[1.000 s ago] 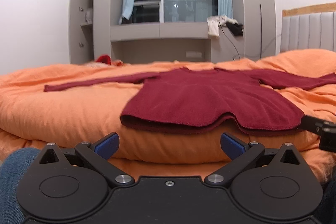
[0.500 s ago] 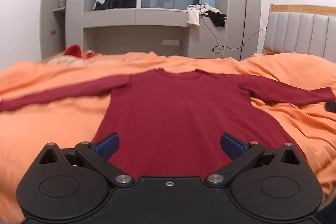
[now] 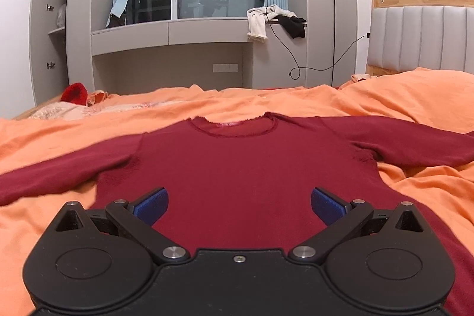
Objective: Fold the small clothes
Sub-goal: 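Reach the right gripper to a sleeve cuff and close on it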
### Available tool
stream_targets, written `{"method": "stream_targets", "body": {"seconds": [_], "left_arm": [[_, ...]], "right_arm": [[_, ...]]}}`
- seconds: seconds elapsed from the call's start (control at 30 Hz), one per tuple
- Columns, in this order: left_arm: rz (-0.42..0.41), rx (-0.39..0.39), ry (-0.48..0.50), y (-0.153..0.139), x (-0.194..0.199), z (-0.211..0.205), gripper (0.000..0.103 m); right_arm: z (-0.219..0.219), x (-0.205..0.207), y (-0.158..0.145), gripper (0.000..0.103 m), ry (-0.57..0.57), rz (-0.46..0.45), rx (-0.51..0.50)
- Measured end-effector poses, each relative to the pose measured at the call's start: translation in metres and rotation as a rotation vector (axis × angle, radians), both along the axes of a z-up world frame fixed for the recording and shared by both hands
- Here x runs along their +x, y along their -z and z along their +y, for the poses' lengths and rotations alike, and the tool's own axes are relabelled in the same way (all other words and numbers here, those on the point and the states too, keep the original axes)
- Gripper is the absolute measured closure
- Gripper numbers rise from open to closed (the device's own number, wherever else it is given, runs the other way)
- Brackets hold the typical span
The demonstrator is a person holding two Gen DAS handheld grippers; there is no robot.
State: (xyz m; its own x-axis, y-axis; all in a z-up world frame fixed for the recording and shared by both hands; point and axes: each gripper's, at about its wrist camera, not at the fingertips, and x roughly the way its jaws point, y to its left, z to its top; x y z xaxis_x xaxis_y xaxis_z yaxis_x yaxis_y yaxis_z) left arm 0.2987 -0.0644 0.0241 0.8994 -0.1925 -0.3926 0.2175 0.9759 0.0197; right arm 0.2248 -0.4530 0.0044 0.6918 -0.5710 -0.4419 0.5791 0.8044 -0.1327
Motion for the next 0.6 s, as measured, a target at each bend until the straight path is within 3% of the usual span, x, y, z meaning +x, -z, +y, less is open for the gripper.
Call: {"method": "stream_targets", "body": {"seconds": [0.2,0.4,0.5,0.6], "left_arm": [[0.075,0.017,-0.007,0.017,0.014,-0.004,0.0],[0.078,0.065,0.006,0.023,0.014,-0.01,0.001],[0.083,0.084,0.012,0.025,0.014,-0.013,0.001],[0.089,0.087,0.015,0.026,0.015,-0.013,0.001]], "right_arm": [[0.008,0.014,0.011,0.0,-0.02,0.024,-0.136],[0.007,0.015,0.005,0.0,-0.057,0.013,-0.146],[0.007,0.014,0.0,0.0,-0.083,-0.004,-0.088],[0.003,0.011,-0.007,0.0,-0.134,-0.023,0.068]]}}
